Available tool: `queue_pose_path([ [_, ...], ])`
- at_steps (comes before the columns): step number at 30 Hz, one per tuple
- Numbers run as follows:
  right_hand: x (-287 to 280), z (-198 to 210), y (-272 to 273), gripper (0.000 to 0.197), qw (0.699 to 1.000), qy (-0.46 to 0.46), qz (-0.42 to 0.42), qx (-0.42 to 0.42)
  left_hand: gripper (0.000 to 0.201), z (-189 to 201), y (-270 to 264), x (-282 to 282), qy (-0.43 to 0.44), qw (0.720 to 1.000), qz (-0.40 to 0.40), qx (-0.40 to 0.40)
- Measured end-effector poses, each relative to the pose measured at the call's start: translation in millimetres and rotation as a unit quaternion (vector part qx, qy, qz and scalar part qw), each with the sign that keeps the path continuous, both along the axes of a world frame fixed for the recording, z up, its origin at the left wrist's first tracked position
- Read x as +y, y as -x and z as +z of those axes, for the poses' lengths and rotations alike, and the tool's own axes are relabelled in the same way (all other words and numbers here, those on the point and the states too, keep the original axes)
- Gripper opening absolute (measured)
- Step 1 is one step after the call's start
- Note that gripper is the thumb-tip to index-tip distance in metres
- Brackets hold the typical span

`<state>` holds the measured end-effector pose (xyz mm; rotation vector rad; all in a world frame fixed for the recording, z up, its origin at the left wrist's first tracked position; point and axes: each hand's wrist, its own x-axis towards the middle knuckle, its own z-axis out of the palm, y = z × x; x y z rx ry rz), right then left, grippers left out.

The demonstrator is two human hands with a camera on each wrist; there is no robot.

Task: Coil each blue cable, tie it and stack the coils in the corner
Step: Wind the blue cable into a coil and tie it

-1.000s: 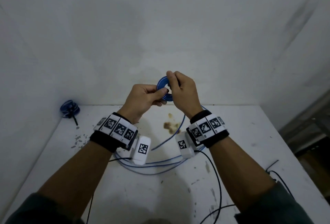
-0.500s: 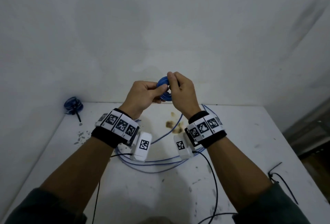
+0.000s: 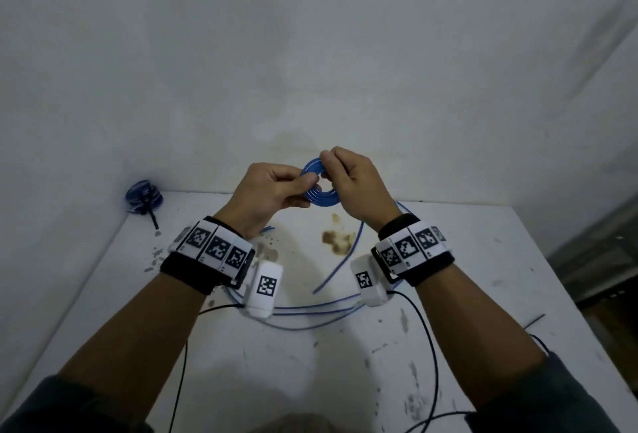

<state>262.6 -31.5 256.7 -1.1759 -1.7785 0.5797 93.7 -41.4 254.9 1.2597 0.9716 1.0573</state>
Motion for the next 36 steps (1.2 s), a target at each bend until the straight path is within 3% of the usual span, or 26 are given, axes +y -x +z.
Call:
queue_pose_path([
  [3, -1.8, -2.1, 1.4, 0.034, 1.0, -0.006, -0.012, 0.014, 0.01, 2.0, -3.6, 0.4, -0.019, 0.999, 0.039, -0.001],
  [10, -15.5, -18.8, 31.0, 0.047, 0.953, -0.004, -0.162, 0.254, 0.011, -9.1, -22.4, -3.6, -0.043, 0.989, 0.14, -0.023],
  [17, -19.2, -25.8, 38.5, 0.031, 0.953, -0.066, -0.162, 0.248, 0.007, -2.2, -28.7, -1.9, -0.03, 0.987, 0.149, -0.06],
  [20, -13.5, -25.8, 33.1, 0.032, 0.952, -0.05, -0.161, 0.254, 0.011, -1.8, -23.9, -2.4, 0.014, 0.995, 0.08, -0.063],
  [22, -8.1, -24.5, 20.4, 0.031, 0.971, -0.039, -0.13, 0.195, 0.014, -3.0, -14.4, -3.9, 0.051, 0.998, 0.005, -0.039],
  [24, -4.6, -18.6, 5.5, 0.029, 0.997, -0.031, -0.045, 0.062, 0.018, -1.1, -1.7, -4.9, 0.055, 0.997, -0.049, 0.015],
  [27, -0.9, 1.8, -7.1, 0.027, 0.989, -0.011, 0.064, -0.135, 0.019, 6.2, 7.5, -2.9, 0.02, 0.993, -0.072, 0.093],
  [29, 3.0, 13.5, -8.6, 0.029, 0.981, -0.001, 0.086, -0.175, 0.016, 9.7, 5.6, -1.0, -0.011, 0.992, -0.049, 0.114],
  [31, 5.2, 18.1, -7.6, 0.031, 0.989, -0.006, 0.067, -0.129, 0.016, 11.3, 0.3, -0.5, -0.028, 0.996, -0.011, 0.089],
  [33, 4.1, 14.2, -4.4, 0.031, 0.999, -0.029, 0.006, -0.019, 0.013, 11.5, -5.3, -0.5, -0.023, 0.999, 0.04, 0.027],
  [36, -3.6, 0.6, 9.2, 0.029, 0.988, -0.06, -0.082, 0.119, 0.009, 12.1, -16.5, -1.7, -0.009, 0.994, 0.094, -0.056],
])
